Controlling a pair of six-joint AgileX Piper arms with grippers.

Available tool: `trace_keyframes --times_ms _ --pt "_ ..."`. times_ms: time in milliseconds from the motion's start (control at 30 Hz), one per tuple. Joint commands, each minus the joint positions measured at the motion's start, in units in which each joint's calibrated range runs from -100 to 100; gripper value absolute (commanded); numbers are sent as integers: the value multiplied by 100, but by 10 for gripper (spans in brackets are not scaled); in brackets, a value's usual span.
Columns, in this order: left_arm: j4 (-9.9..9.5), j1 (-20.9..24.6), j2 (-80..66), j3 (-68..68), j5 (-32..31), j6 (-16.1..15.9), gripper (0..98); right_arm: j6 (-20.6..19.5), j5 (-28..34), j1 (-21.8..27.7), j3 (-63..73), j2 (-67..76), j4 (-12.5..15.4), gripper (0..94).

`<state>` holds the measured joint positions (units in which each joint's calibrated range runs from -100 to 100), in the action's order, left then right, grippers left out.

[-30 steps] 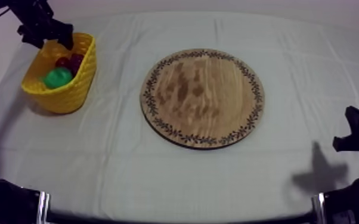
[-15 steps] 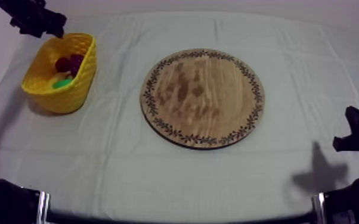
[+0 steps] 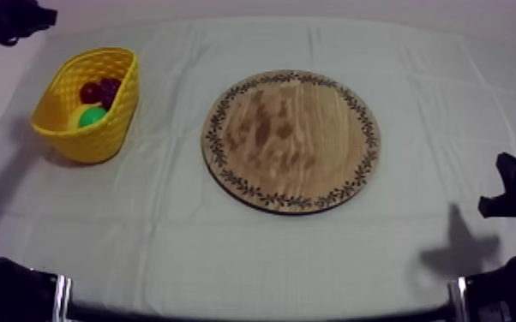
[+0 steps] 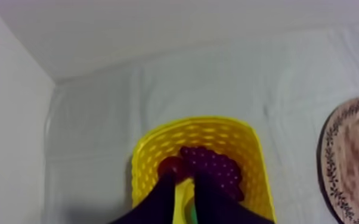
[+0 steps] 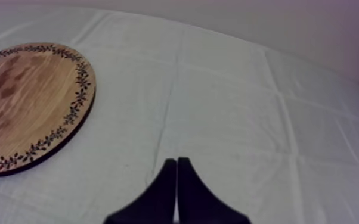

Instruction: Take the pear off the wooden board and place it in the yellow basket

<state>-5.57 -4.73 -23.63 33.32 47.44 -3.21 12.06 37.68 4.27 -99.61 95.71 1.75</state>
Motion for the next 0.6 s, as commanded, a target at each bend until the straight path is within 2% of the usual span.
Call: trace_keyframes --times_ms 0,267,567 --pt "-60 -8 -1092 611 -400 162 121 3 -2 2 -5 5 -2 3" --pt "-241 21 -3073 2023 -1499 460 21 3 -2 2 -5 5 -2 3" --pt "-297 84 -5077 3726 -2370 892 2 4 -2 2 -5 5 -2 3"
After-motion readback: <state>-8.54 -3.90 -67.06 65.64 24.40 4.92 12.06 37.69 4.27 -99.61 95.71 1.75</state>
